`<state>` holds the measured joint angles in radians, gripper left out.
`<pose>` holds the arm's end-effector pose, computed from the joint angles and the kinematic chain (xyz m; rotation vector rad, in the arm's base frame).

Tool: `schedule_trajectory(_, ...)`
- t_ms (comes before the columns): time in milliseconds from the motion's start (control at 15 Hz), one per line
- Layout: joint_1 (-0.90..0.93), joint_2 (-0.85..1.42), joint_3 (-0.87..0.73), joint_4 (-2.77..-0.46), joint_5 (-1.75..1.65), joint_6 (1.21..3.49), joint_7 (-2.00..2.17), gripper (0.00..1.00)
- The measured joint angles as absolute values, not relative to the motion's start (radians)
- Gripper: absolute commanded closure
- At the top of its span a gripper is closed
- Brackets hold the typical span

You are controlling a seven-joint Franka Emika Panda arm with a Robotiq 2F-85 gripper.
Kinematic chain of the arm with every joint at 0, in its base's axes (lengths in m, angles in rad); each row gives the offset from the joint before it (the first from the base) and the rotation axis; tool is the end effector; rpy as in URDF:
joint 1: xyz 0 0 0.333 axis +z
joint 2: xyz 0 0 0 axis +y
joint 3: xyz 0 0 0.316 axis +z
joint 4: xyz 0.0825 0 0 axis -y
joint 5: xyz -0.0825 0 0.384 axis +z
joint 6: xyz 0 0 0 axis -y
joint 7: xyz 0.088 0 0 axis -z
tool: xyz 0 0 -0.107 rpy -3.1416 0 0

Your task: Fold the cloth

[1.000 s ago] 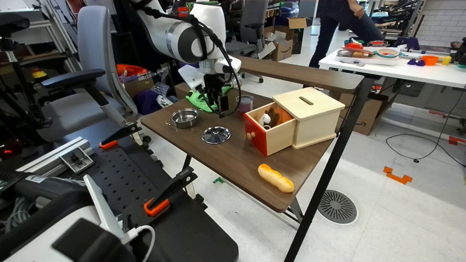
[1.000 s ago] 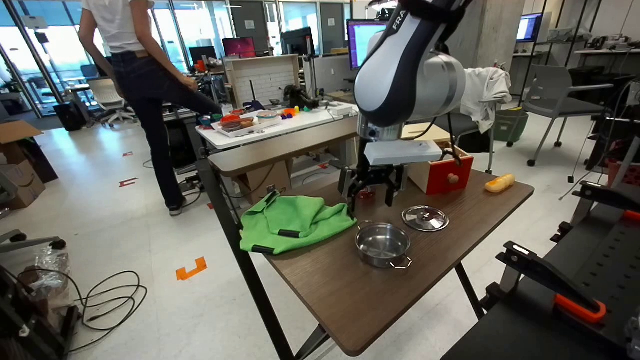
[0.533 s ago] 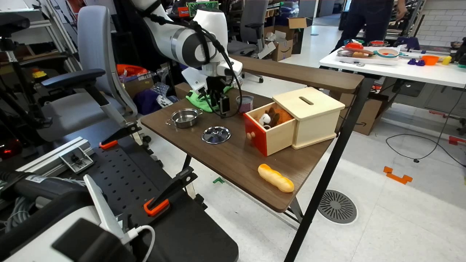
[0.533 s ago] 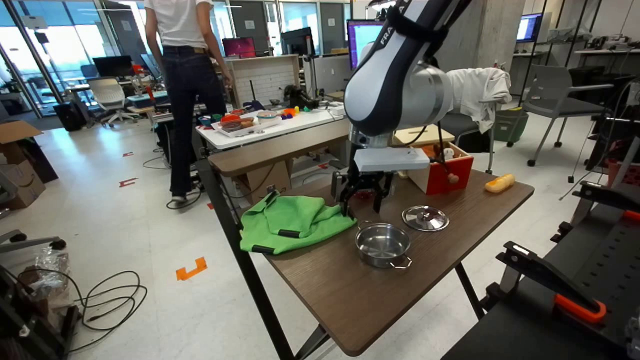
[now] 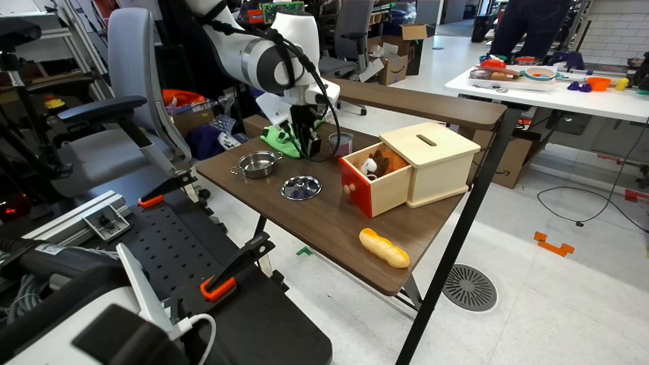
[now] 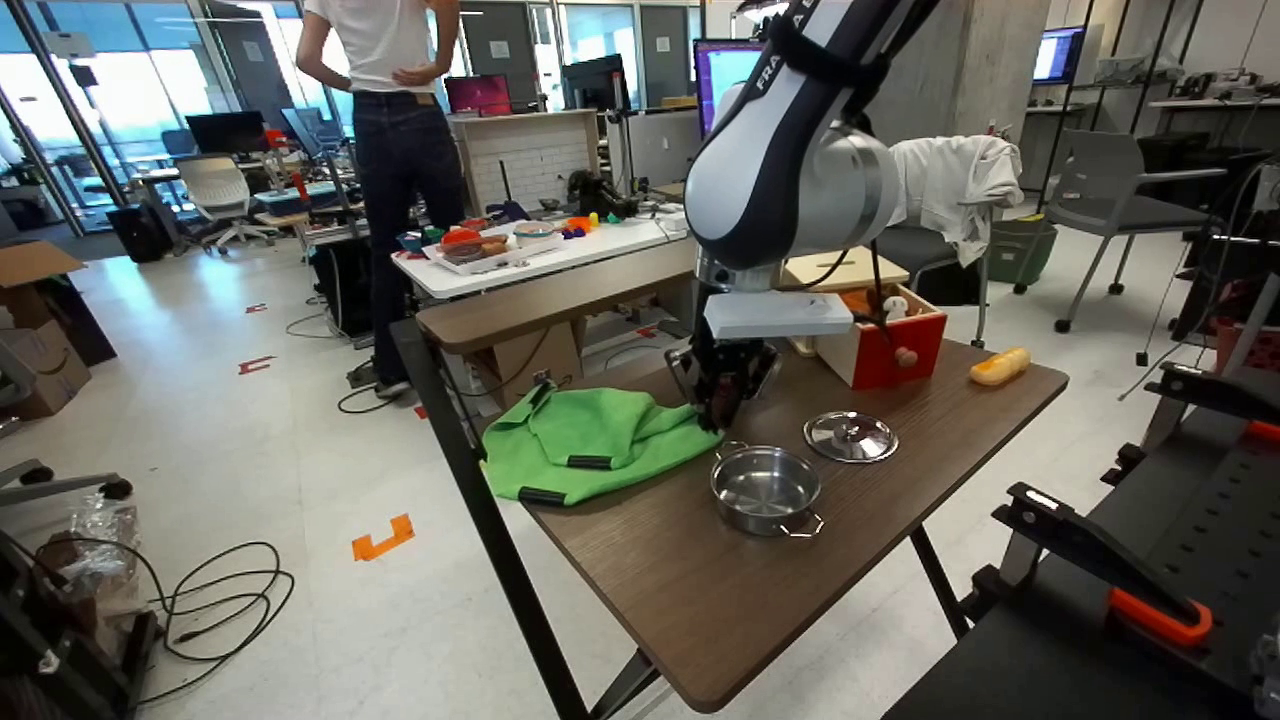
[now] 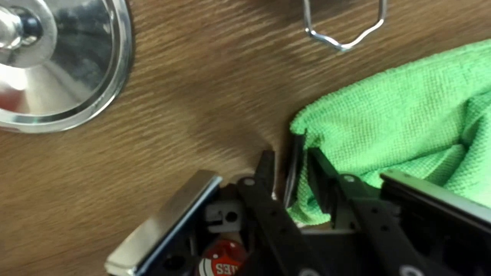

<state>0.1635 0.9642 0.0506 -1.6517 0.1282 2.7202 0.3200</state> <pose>0.6556 0.1346 0.0576 -2.9945 0.3674 -0.1113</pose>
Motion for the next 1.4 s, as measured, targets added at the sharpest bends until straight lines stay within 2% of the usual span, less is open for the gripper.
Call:
schedule_trajectory(600,0.163,0.920,0.052,-1.729,0.128,2.769,0.296,0.99)
schedule_trajectory(1400,0.127,0.639,0.135,-1.952,0.185,2.830,0.270,0.99)
